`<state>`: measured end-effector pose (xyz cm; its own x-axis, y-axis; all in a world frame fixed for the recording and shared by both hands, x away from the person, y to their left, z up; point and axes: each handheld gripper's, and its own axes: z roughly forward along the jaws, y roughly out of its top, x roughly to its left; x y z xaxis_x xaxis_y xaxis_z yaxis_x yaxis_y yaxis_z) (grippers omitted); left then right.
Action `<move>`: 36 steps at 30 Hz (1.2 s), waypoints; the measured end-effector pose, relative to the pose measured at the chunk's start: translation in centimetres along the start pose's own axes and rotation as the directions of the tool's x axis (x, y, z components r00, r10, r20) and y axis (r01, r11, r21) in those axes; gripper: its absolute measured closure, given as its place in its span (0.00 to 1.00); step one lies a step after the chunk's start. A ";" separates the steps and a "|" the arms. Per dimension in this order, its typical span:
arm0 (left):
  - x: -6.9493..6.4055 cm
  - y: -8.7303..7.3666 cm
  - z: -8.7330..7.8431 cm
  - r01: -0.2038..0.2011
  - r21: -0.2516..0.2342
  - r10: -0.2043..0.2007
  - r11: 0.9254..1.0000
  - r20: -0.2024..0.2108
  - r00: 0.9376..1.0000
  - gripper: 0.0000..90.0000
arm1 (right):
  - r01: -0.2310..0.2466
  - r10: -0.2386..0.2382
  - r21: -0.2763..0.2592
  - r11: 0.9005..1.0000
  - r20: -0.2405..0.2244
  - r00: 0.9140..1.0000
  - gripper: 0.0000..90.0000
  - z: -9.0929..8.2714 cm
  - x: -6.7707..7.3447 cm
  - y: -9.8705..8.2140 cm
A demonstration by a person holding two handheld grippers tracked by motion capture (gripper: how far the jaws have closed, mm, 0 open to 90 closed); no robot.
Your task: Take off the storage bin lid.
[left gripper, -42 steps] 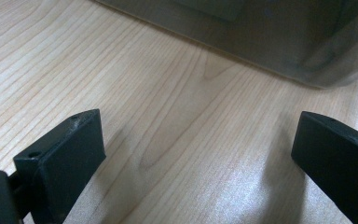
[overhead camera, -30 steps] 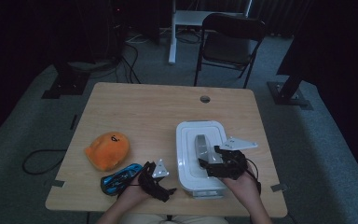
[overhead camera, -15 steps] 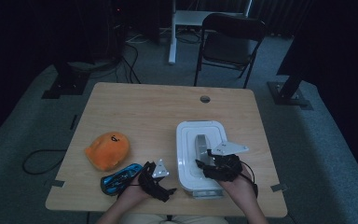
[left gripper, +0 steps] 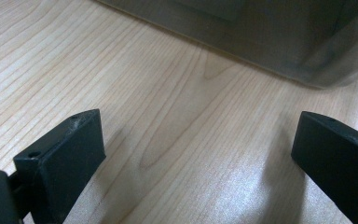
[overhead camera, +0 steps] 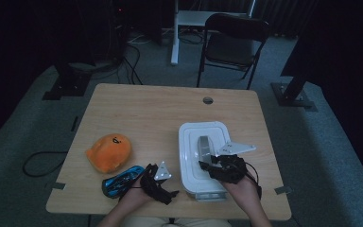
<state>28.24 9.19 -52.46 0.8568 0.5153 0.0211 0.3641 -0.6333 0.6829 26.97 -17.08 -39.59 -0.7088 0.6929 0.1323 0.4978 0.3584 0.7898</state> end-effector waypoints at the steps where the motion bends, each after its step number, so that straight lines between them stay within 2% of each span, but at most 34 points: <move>1: 0.0 0.0 0.0 0.000 0.000 0.000 1.000 0.000 1.000 0.03 | -0.002 0.002 -0.006 1.000 -0.010 1.000 0.72 -0.1 -0.1 0.1; 11: 0.0 0.0 0.0 0.001 -0.001 -0.001 1.000 0.000 1.000 0.03 | 0.003 -0.004 -0.057 0.998 -0.024 1.000 0.75 -1.6 0.1 0.8; 20: 0.0 0.0 0.0 0.003 -0.001 -0.003 1.000 0.001 1.000 0.03 | -0.003 0.003 -0.113 0.994 -0.001 1.000 0.75 -3.2 -0.9 1.9; 28: 0.0 0.0 0.0 0.002 0.000 -0.002 1.000 0.001 1.000 0.03 | -0.011 0.018 -0.153 0.988 0.048 0.999 0.76 -4.8 -2.7 2.7; 32: 0.0 0.0 0.0 0.002 -0.001 -0.002 1.000 0.001 1.000 0.03 | -0.017 0.032 -0.185 0.983 0.078 0.996 0.76 -6.0 -4.0 3.1; 36: 0.0 0.0 0.0 0.003 -0.001 -0.003 1.000 0.001 1.000 0.03 | -0.028 0.055 -0.205 0.978 0.129 0.990 0.76 -7.2 -5.9 3.4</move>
<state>28.23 9.18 -52.46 0.8562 0.5163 0.0183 0.3661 -0.6314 0.6836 29.21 -24.42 -33.40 -0.6100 0.7864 0.0972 0.4042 0.2033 0.8918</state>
